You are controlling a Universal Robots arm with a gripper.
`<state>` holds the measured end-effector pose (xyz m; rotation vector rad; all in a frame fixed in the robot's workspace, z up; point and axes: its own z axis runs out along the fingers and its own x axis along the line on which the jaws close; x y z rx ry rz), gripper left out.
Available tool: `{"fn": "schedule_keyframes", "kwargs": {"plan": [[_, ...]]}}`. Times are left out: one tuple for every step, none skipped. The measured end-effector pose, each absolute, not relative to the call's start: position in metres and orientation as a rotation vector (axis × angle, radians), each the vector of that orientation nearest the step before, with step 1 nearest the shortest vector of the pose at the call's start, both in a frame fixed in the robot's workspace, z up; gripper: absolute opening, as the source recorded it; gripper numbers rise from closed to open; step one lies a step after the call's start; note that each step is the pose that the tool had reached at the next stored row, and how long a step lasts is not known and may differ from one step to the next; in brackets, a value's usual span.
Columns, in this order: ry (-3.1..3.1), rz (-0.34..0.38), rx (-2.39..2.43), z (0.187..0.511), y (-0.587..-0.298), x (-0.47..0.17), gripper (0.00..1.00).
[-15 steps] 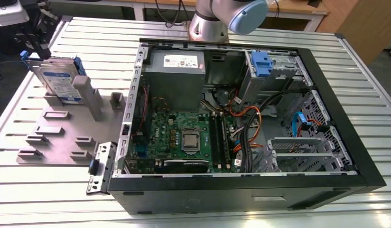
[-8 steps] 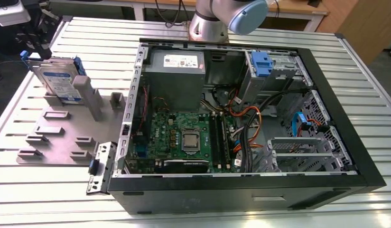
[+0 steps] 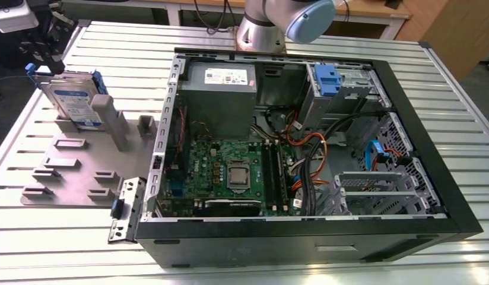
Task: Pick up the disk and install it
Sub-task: 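Pick up the disk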
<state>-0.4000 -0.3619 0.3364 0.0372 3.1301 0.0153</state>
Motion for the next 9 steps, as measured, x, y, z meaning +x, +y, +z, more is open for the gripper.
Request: {"fn": "schedule_keyframes", "kwargs": {"plan": [[3.130,0.015,0.037,0.3363,-0.3619,-0.4000,0.11],[3.130,0.015,0.037,0.3363,-0.3619,-0.3999,0.11],[3.130,0.015,0.034,0.3363,-0.3620,-0.3999,0.11],[3.130,0.015,0.023,0.3364,-0.3619,-0.4000,0.11],[3.130,0.016,0.008,0.3364,-0.3620,-0.3999,0.11],[3.130,0.016,-0.012,0.3363,-0.3619,-0.3999,0.11],[3.130,0.016,-0.036,0.3363,-0.3619,-0.3999,0.11],[3.130,0.016,-0.062,0.3363,-0.3619,-0.3999,0.11],[3.129,0.016,-0.090,0.3364,-0.3619,-0.3999,0.11]]}}
